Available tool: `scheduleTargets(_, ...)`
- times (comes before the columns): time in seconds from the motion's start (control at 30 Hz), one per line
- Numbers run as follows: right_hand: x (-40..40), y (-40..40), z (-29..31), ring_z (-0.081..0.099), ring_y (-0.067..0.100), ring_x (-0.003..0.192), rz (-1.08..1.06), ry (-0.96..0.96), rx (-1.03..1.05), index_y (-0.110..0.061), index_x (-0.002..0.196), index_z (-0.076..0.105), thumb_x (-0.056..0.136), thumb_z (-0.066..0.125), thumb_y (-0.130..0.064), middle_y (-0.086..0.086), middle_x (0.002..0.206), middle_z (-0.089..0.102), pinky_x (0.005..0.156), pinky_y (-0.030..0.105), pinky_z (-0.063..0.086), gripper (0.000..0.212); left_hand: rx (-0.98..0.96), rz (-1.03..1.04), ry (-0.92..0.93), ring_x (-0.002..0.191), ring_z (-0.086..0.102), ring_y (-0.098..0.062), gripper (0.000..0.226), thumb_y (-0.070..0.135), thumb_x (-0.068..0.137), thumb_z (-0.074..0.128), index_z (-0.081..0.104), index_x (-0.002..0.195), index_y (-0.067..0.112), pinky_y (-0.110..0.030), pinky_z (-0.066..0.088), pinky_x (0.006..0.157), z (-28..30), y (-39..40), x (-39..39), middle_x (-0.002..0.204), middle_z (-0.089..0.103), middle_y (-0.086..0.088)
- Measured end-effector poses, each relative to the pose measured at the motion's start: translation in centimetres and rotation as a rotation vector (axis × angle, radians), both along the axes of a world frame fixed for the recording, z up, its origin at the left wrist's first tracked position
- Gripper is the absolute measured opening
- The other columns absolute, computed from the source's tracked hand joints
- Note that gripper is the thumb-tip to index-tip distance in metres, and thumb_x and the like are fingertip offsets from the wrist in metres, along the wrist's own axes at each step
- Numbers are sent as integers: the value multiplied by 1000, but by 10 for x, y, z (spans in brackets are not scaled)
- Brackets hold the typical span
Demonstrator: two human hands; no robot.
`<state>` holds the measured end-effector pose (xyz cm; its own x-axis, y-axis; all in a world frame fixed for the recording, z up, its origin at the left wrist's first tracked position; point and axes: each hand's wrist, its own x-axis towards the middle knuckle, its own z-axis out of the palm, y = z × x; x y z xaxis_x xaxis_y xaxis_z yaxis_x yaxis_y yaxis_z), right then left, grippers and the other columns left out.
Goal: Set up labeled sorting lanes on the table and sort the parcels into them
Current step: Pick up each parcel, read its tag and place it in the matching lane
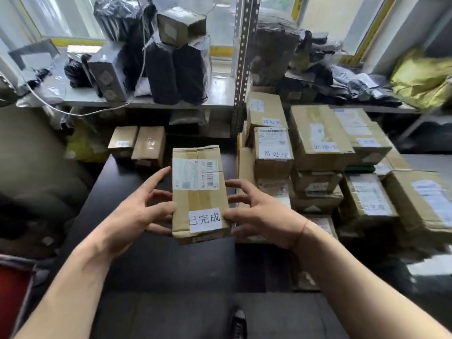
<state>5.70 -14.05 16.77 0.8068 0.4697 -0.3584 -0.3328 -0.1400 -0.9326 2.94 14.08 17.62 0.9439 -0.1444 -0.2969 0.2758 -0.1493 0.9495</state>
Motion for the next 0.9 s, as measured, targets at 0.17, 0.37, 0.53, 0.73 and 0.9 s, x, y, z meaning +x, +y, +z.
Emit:
scheduleTargets(0.17, -37, -41, 15, 71, 38, 117, -51, -6, 24, -33, 146, 48, 94, 76, -6, 13, 139, 59, 93, 49, 63, 65, -41, -97, -37, 102, 77, -29, 101, 49, 60, 85, 42, 150, 60, -36, 65, 73, 9, -39, -19, 135, 63, -5)
scheduleTargets(0.37, -61, -112, 34, 72, 29, 117, -56, -74, 25, -36, 151, 41, 93, 78, -8, 12, 140, 56, 94, 46, 61, 74, -68, -130, -84, 99, 78, -33, 97, 45, 60, 88, 48, 147, 60, -39, 66, 73, 29, -104, -32, 134, 62, -8)
scheduleTargets(0.53, -79, -197, 38, 73, 25, 115, -42, -100, -32, -35, 149, 37, 92, 79, -6, 10, 136, 56, 91, 43, 63, 77, -85, -190, -53, 99, 77, -42, 98, 37, 60, 91, 50, 146, 57, -46, 66, 76, 32, -185, -39, 133, 60, -11)
scheduleTargets(0.73, -80, -314, 36, 70, 30, 121, -13, -48, -51, -42, 147, 39, 89, 83, -10, 14, 140, 56, 94, 55, 61, 80, -86, -223, -14, 107, 76, -37, 97, 33, 67, 94, 48, 150, 53, -49, 66, 81, 22, -299, -41, 134, 58, -16)
scheduleTargets(0.9, -67, -375, 37, 72, 33, 117, -39, 19, -51, -37, 148, 40, 93, 75, -1, 15, 136, 63, 98, 61, 58, 74, -68, -236, 10, 108, 75, -36, 79, 12, 91, 79, 47, 151, 53, -52, 64, 87, 20, -368, -28, 136, 59, -16)
